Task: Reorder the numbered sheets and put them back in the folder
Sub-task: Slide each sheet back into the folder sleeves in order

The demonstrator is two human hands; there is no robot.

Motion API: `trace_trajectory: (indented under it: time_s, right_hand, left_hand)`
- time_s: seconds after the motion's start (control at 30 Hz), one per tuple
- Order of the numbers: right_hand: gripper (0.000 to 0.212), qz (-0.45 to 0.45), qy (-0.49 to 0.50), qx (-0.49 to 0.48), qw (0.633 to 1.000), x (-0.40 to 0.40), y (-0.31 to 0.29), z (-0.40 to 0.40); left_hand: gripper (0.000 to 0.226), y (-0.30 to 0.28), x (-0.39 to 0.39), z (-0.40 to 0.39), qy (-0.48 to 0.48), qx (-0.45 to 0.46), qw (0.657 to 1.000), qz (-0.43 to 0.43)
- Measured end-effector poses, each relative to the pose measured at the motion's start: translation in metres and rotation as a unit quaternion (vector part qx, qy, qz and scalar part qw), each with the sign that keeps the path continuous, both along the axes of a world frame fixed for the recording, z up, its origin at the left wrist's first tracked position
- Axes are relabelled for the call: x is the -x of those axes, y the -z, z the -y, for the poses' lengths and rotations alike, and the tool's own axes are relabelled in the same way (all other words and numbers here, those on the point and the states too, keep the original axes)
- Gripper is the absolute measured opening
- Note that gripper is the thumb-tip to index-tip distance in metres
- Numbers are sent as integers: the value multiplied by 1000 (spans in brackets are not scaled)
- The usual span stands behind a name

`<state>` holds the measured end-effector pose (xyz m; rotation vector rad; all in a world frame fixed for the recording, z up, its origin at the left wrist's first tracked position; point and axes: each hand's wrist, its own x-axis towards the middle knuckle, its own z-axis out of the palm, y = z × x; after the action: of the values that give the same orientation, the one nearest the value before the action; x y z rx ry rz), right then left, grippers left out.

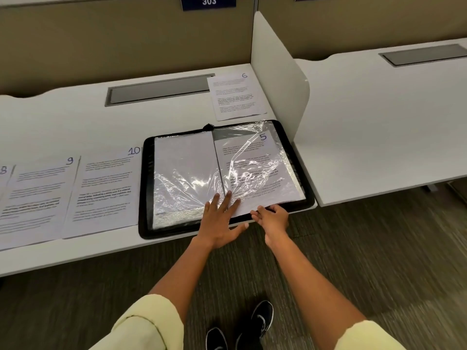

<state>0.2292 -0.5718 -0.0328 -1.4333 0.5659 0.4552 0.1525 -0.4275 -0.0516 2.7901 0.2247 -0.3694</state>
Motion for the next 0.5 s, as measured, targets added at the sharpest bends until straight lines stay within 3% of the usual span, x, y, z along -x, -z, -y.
trace_trajectory:
  time_s: [0.27,0.5]
  right_hand:
    - [10,1,-31,64,997,-12,-10,-12]
    - [24,10,-25,125,992,-14,-7,-14]
  left_hand:
    - [100,3,0,-1,1,9,1000,7]
    - [100,2,0,-1,3,11,1000,8]
